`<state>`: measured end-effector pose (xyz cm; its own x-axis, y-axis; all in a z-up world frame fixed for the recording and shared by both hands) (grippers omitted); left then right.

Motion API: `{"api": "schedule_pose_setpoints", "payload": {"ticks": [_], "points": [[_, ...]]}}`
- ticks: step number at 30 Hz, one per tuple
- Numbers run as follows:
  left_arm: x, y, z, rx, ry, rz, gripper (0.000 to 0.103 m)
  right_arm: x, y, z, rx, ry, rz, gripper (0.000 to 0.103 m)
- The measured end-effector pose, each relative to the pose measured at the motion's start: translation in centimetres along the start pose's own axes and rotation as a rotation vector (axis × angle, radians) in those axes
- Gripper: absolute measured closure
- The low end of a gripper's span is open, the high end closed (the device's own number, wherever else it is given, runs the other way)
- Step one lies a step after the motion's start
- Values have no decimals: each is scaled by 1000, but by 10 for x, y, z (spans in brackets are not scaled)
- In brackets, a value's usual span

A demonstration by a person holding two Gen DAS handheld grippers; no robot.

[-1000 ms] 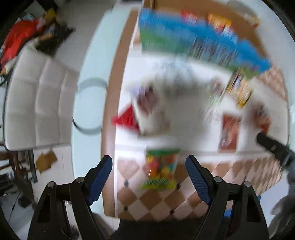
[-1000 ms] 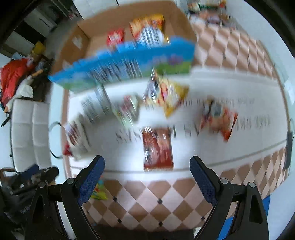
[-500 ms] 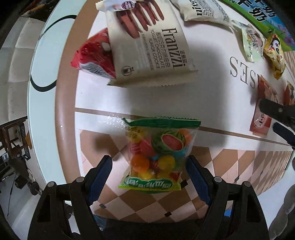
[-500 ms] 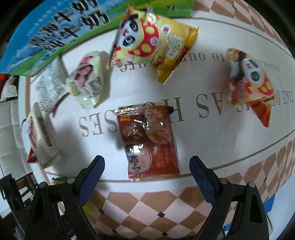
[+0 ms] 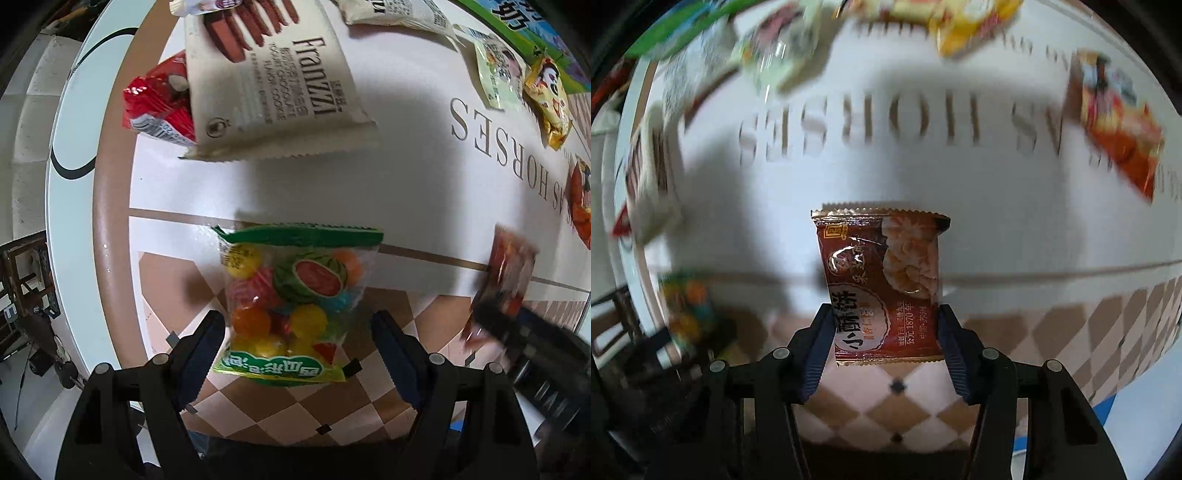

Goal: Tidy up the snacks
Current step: 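Grasp the brown dumpling-print packet with the right gripper while the left grasps the candy bag, then carry both packets into the box and open both grippers to release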

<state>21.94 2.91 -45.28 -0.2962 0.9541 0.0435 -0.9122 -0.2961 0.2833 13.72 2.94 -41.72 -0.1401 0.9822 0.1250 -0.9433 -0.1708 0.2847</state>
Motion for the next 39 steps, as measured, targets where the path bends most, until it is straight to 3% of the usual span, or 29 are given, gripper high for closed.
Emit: {"api": "schedule_pose_setpoints", "payload": {"ticks": [12,15,16,17,22,26,32,39], "points": [[-7,-7,-2,-12,-14,-19,22,5,18,-3,14,8,2,40],[-1,-7,2,-42,-16,-17,37,7,9,-14,11,21,2,39],[0,-6,3,-55,-13,-19,49,8,7,-15,10,25,4,39],[1,-6,7,-65,-11,-21,53,11,7,-16,7,32,5,40],[2,-4,7,-71,-9,-19,53,17,9,-16,-13,79,32,46],[2,-2,17,-76,11,-20,53,16,11,-11,-20,55,26,48],[1,-1,69,-138,75,-41,53,15,16,17,-71,21,32,48],[-19,-18,173,-280,190,-106,53,16,6,106,-224,-50,56,48]]}}
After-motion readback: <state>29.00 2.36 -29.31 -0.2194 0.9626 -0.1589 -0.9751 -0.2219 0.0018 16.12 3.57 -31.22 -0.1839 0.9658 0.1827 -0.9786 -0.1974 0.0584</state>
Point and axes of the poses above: each gripper's, at about its wrist camera, not at the fingertips, and z roughly against the way its jaws point, x to its left, y to its underside, the point moved 3 cm from there along -z, roughly the way its jaws point, and after that the axes turned 12 degrees about z, right-handed, at the moved point
